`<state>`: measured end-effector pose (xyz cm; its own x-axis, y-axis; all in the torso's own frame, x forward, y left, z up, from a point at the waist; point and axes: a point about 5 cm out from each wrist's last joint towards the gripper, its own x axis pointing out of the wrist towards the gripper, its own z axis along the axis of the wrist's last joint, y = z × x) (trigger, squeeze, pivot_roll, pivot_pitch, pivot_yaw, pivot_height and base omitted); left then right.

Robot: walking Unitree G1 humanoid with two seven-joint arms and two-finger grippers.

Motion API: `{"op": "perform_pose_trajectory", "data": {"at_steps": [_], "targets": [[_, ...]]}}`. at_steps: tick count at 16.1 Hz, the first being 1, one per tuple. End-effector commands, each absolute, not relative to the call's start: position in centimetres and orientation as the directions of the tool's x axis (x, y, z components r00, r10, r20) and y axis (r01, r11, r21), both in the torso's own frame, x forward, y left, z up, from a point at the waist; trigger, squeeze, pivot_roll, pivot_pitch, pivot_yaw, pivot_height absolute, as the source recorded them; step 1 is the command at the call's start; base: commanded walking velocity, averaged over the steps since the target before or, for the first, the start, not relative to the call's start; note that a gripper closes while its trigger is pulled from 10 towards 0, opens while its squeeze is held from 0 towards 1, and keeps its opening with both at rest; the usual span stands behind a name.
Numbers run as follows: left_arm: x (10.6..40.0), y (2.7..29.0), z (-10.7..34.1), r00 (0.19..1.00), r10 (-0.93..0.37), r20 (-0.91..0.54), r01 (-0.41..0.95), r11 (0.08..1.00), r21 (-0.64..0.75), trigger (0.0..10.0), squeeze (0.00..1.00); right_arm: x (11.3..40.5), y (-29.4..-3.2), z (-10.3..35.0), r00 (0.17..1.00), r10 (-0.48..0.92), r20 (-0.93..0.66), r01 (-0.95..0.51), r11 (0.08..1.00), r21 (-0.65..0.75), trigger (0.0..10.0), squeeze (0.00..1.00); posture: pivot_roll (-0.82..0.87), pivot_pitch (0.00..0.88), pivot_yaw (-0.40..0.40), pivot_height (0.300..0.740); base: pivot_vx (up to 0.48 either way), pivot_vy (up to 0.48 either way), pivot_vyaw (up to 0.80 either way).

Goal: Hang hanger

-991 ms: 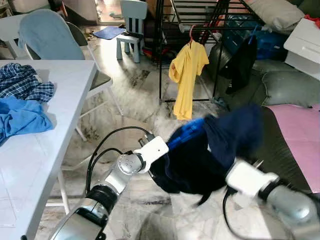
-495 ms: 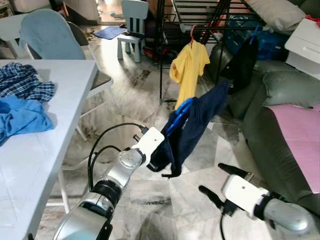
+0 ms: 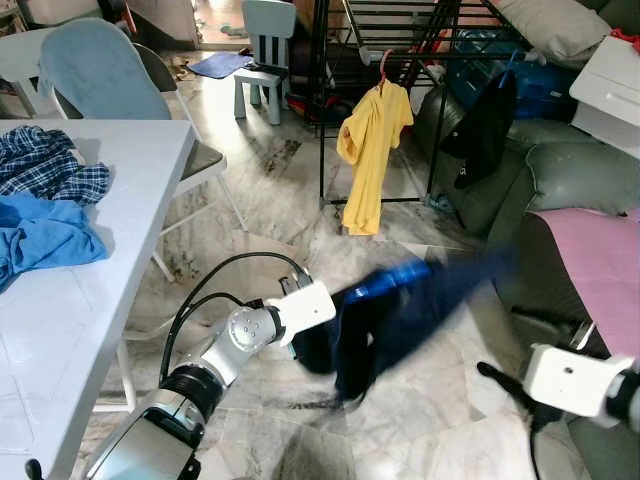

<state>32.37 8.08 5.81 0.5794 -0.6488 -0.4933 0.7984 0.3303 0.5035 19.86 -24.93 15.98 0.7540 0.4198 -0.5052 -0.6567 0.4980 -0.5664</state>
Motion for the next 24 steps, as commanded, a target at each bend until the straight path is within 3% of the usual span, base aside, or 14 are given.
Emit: {"op": "perform_pose_trajectory", "data": {"at_steps": [1,5,6,7,8,11,12,13,14,15,19,24], "targets": [[32.9,6.8,7.8,0.556,-0.716,-0.422,0.775,0.263,0.574,0.0,0.0,20.0,-25.1,17.0,0.754,0.426,-0.5,-0.656,0.464,-0.594,10.0,1.0,-0.03,0.0,-0.037,0.74,0.0,0.0,0.0],[31.9,6.2,8.2,0.476,-0.795,-0.376,0.775,0.176,0.608,0.0,0.0,20.7,-25.1,17.0,0.751,0.452,-0.482,-0.659,0.474,-0.583,10.0,1.0,-0.03,0.0,-0.038,0.74,0.0,0.0,0.0],[31.7,6.0,8.4,0.465,-0.813,-0.35,0.77,0.176,0.614,0.0,0.0,20.7,-25.2,16.3,0.729,0.46,-0.506,-0.684,0.469,-0.558,10.0,0.76,-0.02,0.0,-0.039,0.74,0.0,0.0,0.0],[31.6,5.9,8.6,0.449,-0.83,-0.331,0.763,0.163,0.625,0.0,0.0,20.7,-25.2,16.0,0.712,0.469,-0.523,-0.702,0.459,-0.545,10.0,0.29,-0.02,0.0,-0.039,0.74,0.0,0.0,0.0],[31.4,5.8,8.7,0.435,-0.841,-0.322,0.759,0.15,0.633,0.0,0.0,21.2,-25.1,15.9,0.706,0.474,-0.526,-0.708,0.45,-0.545,10.0,0.19,-0.03,0.0,-0.037,0.74,0.0,0.0,0.0],[31.1,5.7,8.5,0.405,-0.854,-0.326,0.756,0.112,0.646,0.0,0.0,22.7,-25.1,15.6,0.678,0.496,-0.542,-0.734,0.422,-0.532,10.0,0.19,-0.03,0.0,-0.038,0.74,0.0,0.0,0.0],[31.0,5.7,8.5,0.401,-0.857,-0.323,0.755,0.11,0.646,0.0,0.0,22.9,-25.2,15.2,0.654,0.507,-0.561,-0.756,0.411,-0.51,5.4,0.19,-0.02,0.0,-0.038,0.74,0.0,0.0,0.0],[31.0,5.6,8.5,0.397,-0.86,-0.321,0.755,0.107,0.647,0.0,0.0,23.1,-25.2,15.0,0.634,0.523,-0.57,-0.773,0.41,-0.483,2.0,0.18,-0.02,0.0,-0.039,0.74,0.0,0.0,0.0],[30.9,5.6,8.4,0.394,-0.861,-0.321,0.756,0.105,0.646,0.0,0.0,23.2,-25.3,14.7,0.614,0.521,-0.592,-0.789,0.388,-0.477,0.9,0.16,-0.02,0.0,-0.039,0.74,0.0,0.0,0.0],[30.8,5.5,8.4,0.389,-0.863,-0.321,0.757,0.102,0.645,0.0,0.0,23.3,-25.2,14.5,0.586,0.536,-0.608,-0.81,0.375,-0.451,0.0,0.0,-0.03,0.0,-0.039,0.74,0.0,0.0,0.0],[30.7,5.4,8.1,0.381,-0.862,-0.333,0.756,0.083,0.649,0.0,0.0,23.6,-25.7,14.9,0.497,0.571,-0.654,-0.868,0.334,-0.368,0.0,0.0,-0.02,0.0,-0.04,0.74,0.0,0.0,0.0],[30.6,5.6,7.6,0.371,-0.851,-0.371,0.748,0.037,0.663,0.0,0.0,23.3,-27.0,16.0,0.445,0.567,-0.694,-0.895,0.315,-0.316,0.0,0.0,-0.03,0.0,-0.042,0.74,0.0,0.0,0.0]]}}
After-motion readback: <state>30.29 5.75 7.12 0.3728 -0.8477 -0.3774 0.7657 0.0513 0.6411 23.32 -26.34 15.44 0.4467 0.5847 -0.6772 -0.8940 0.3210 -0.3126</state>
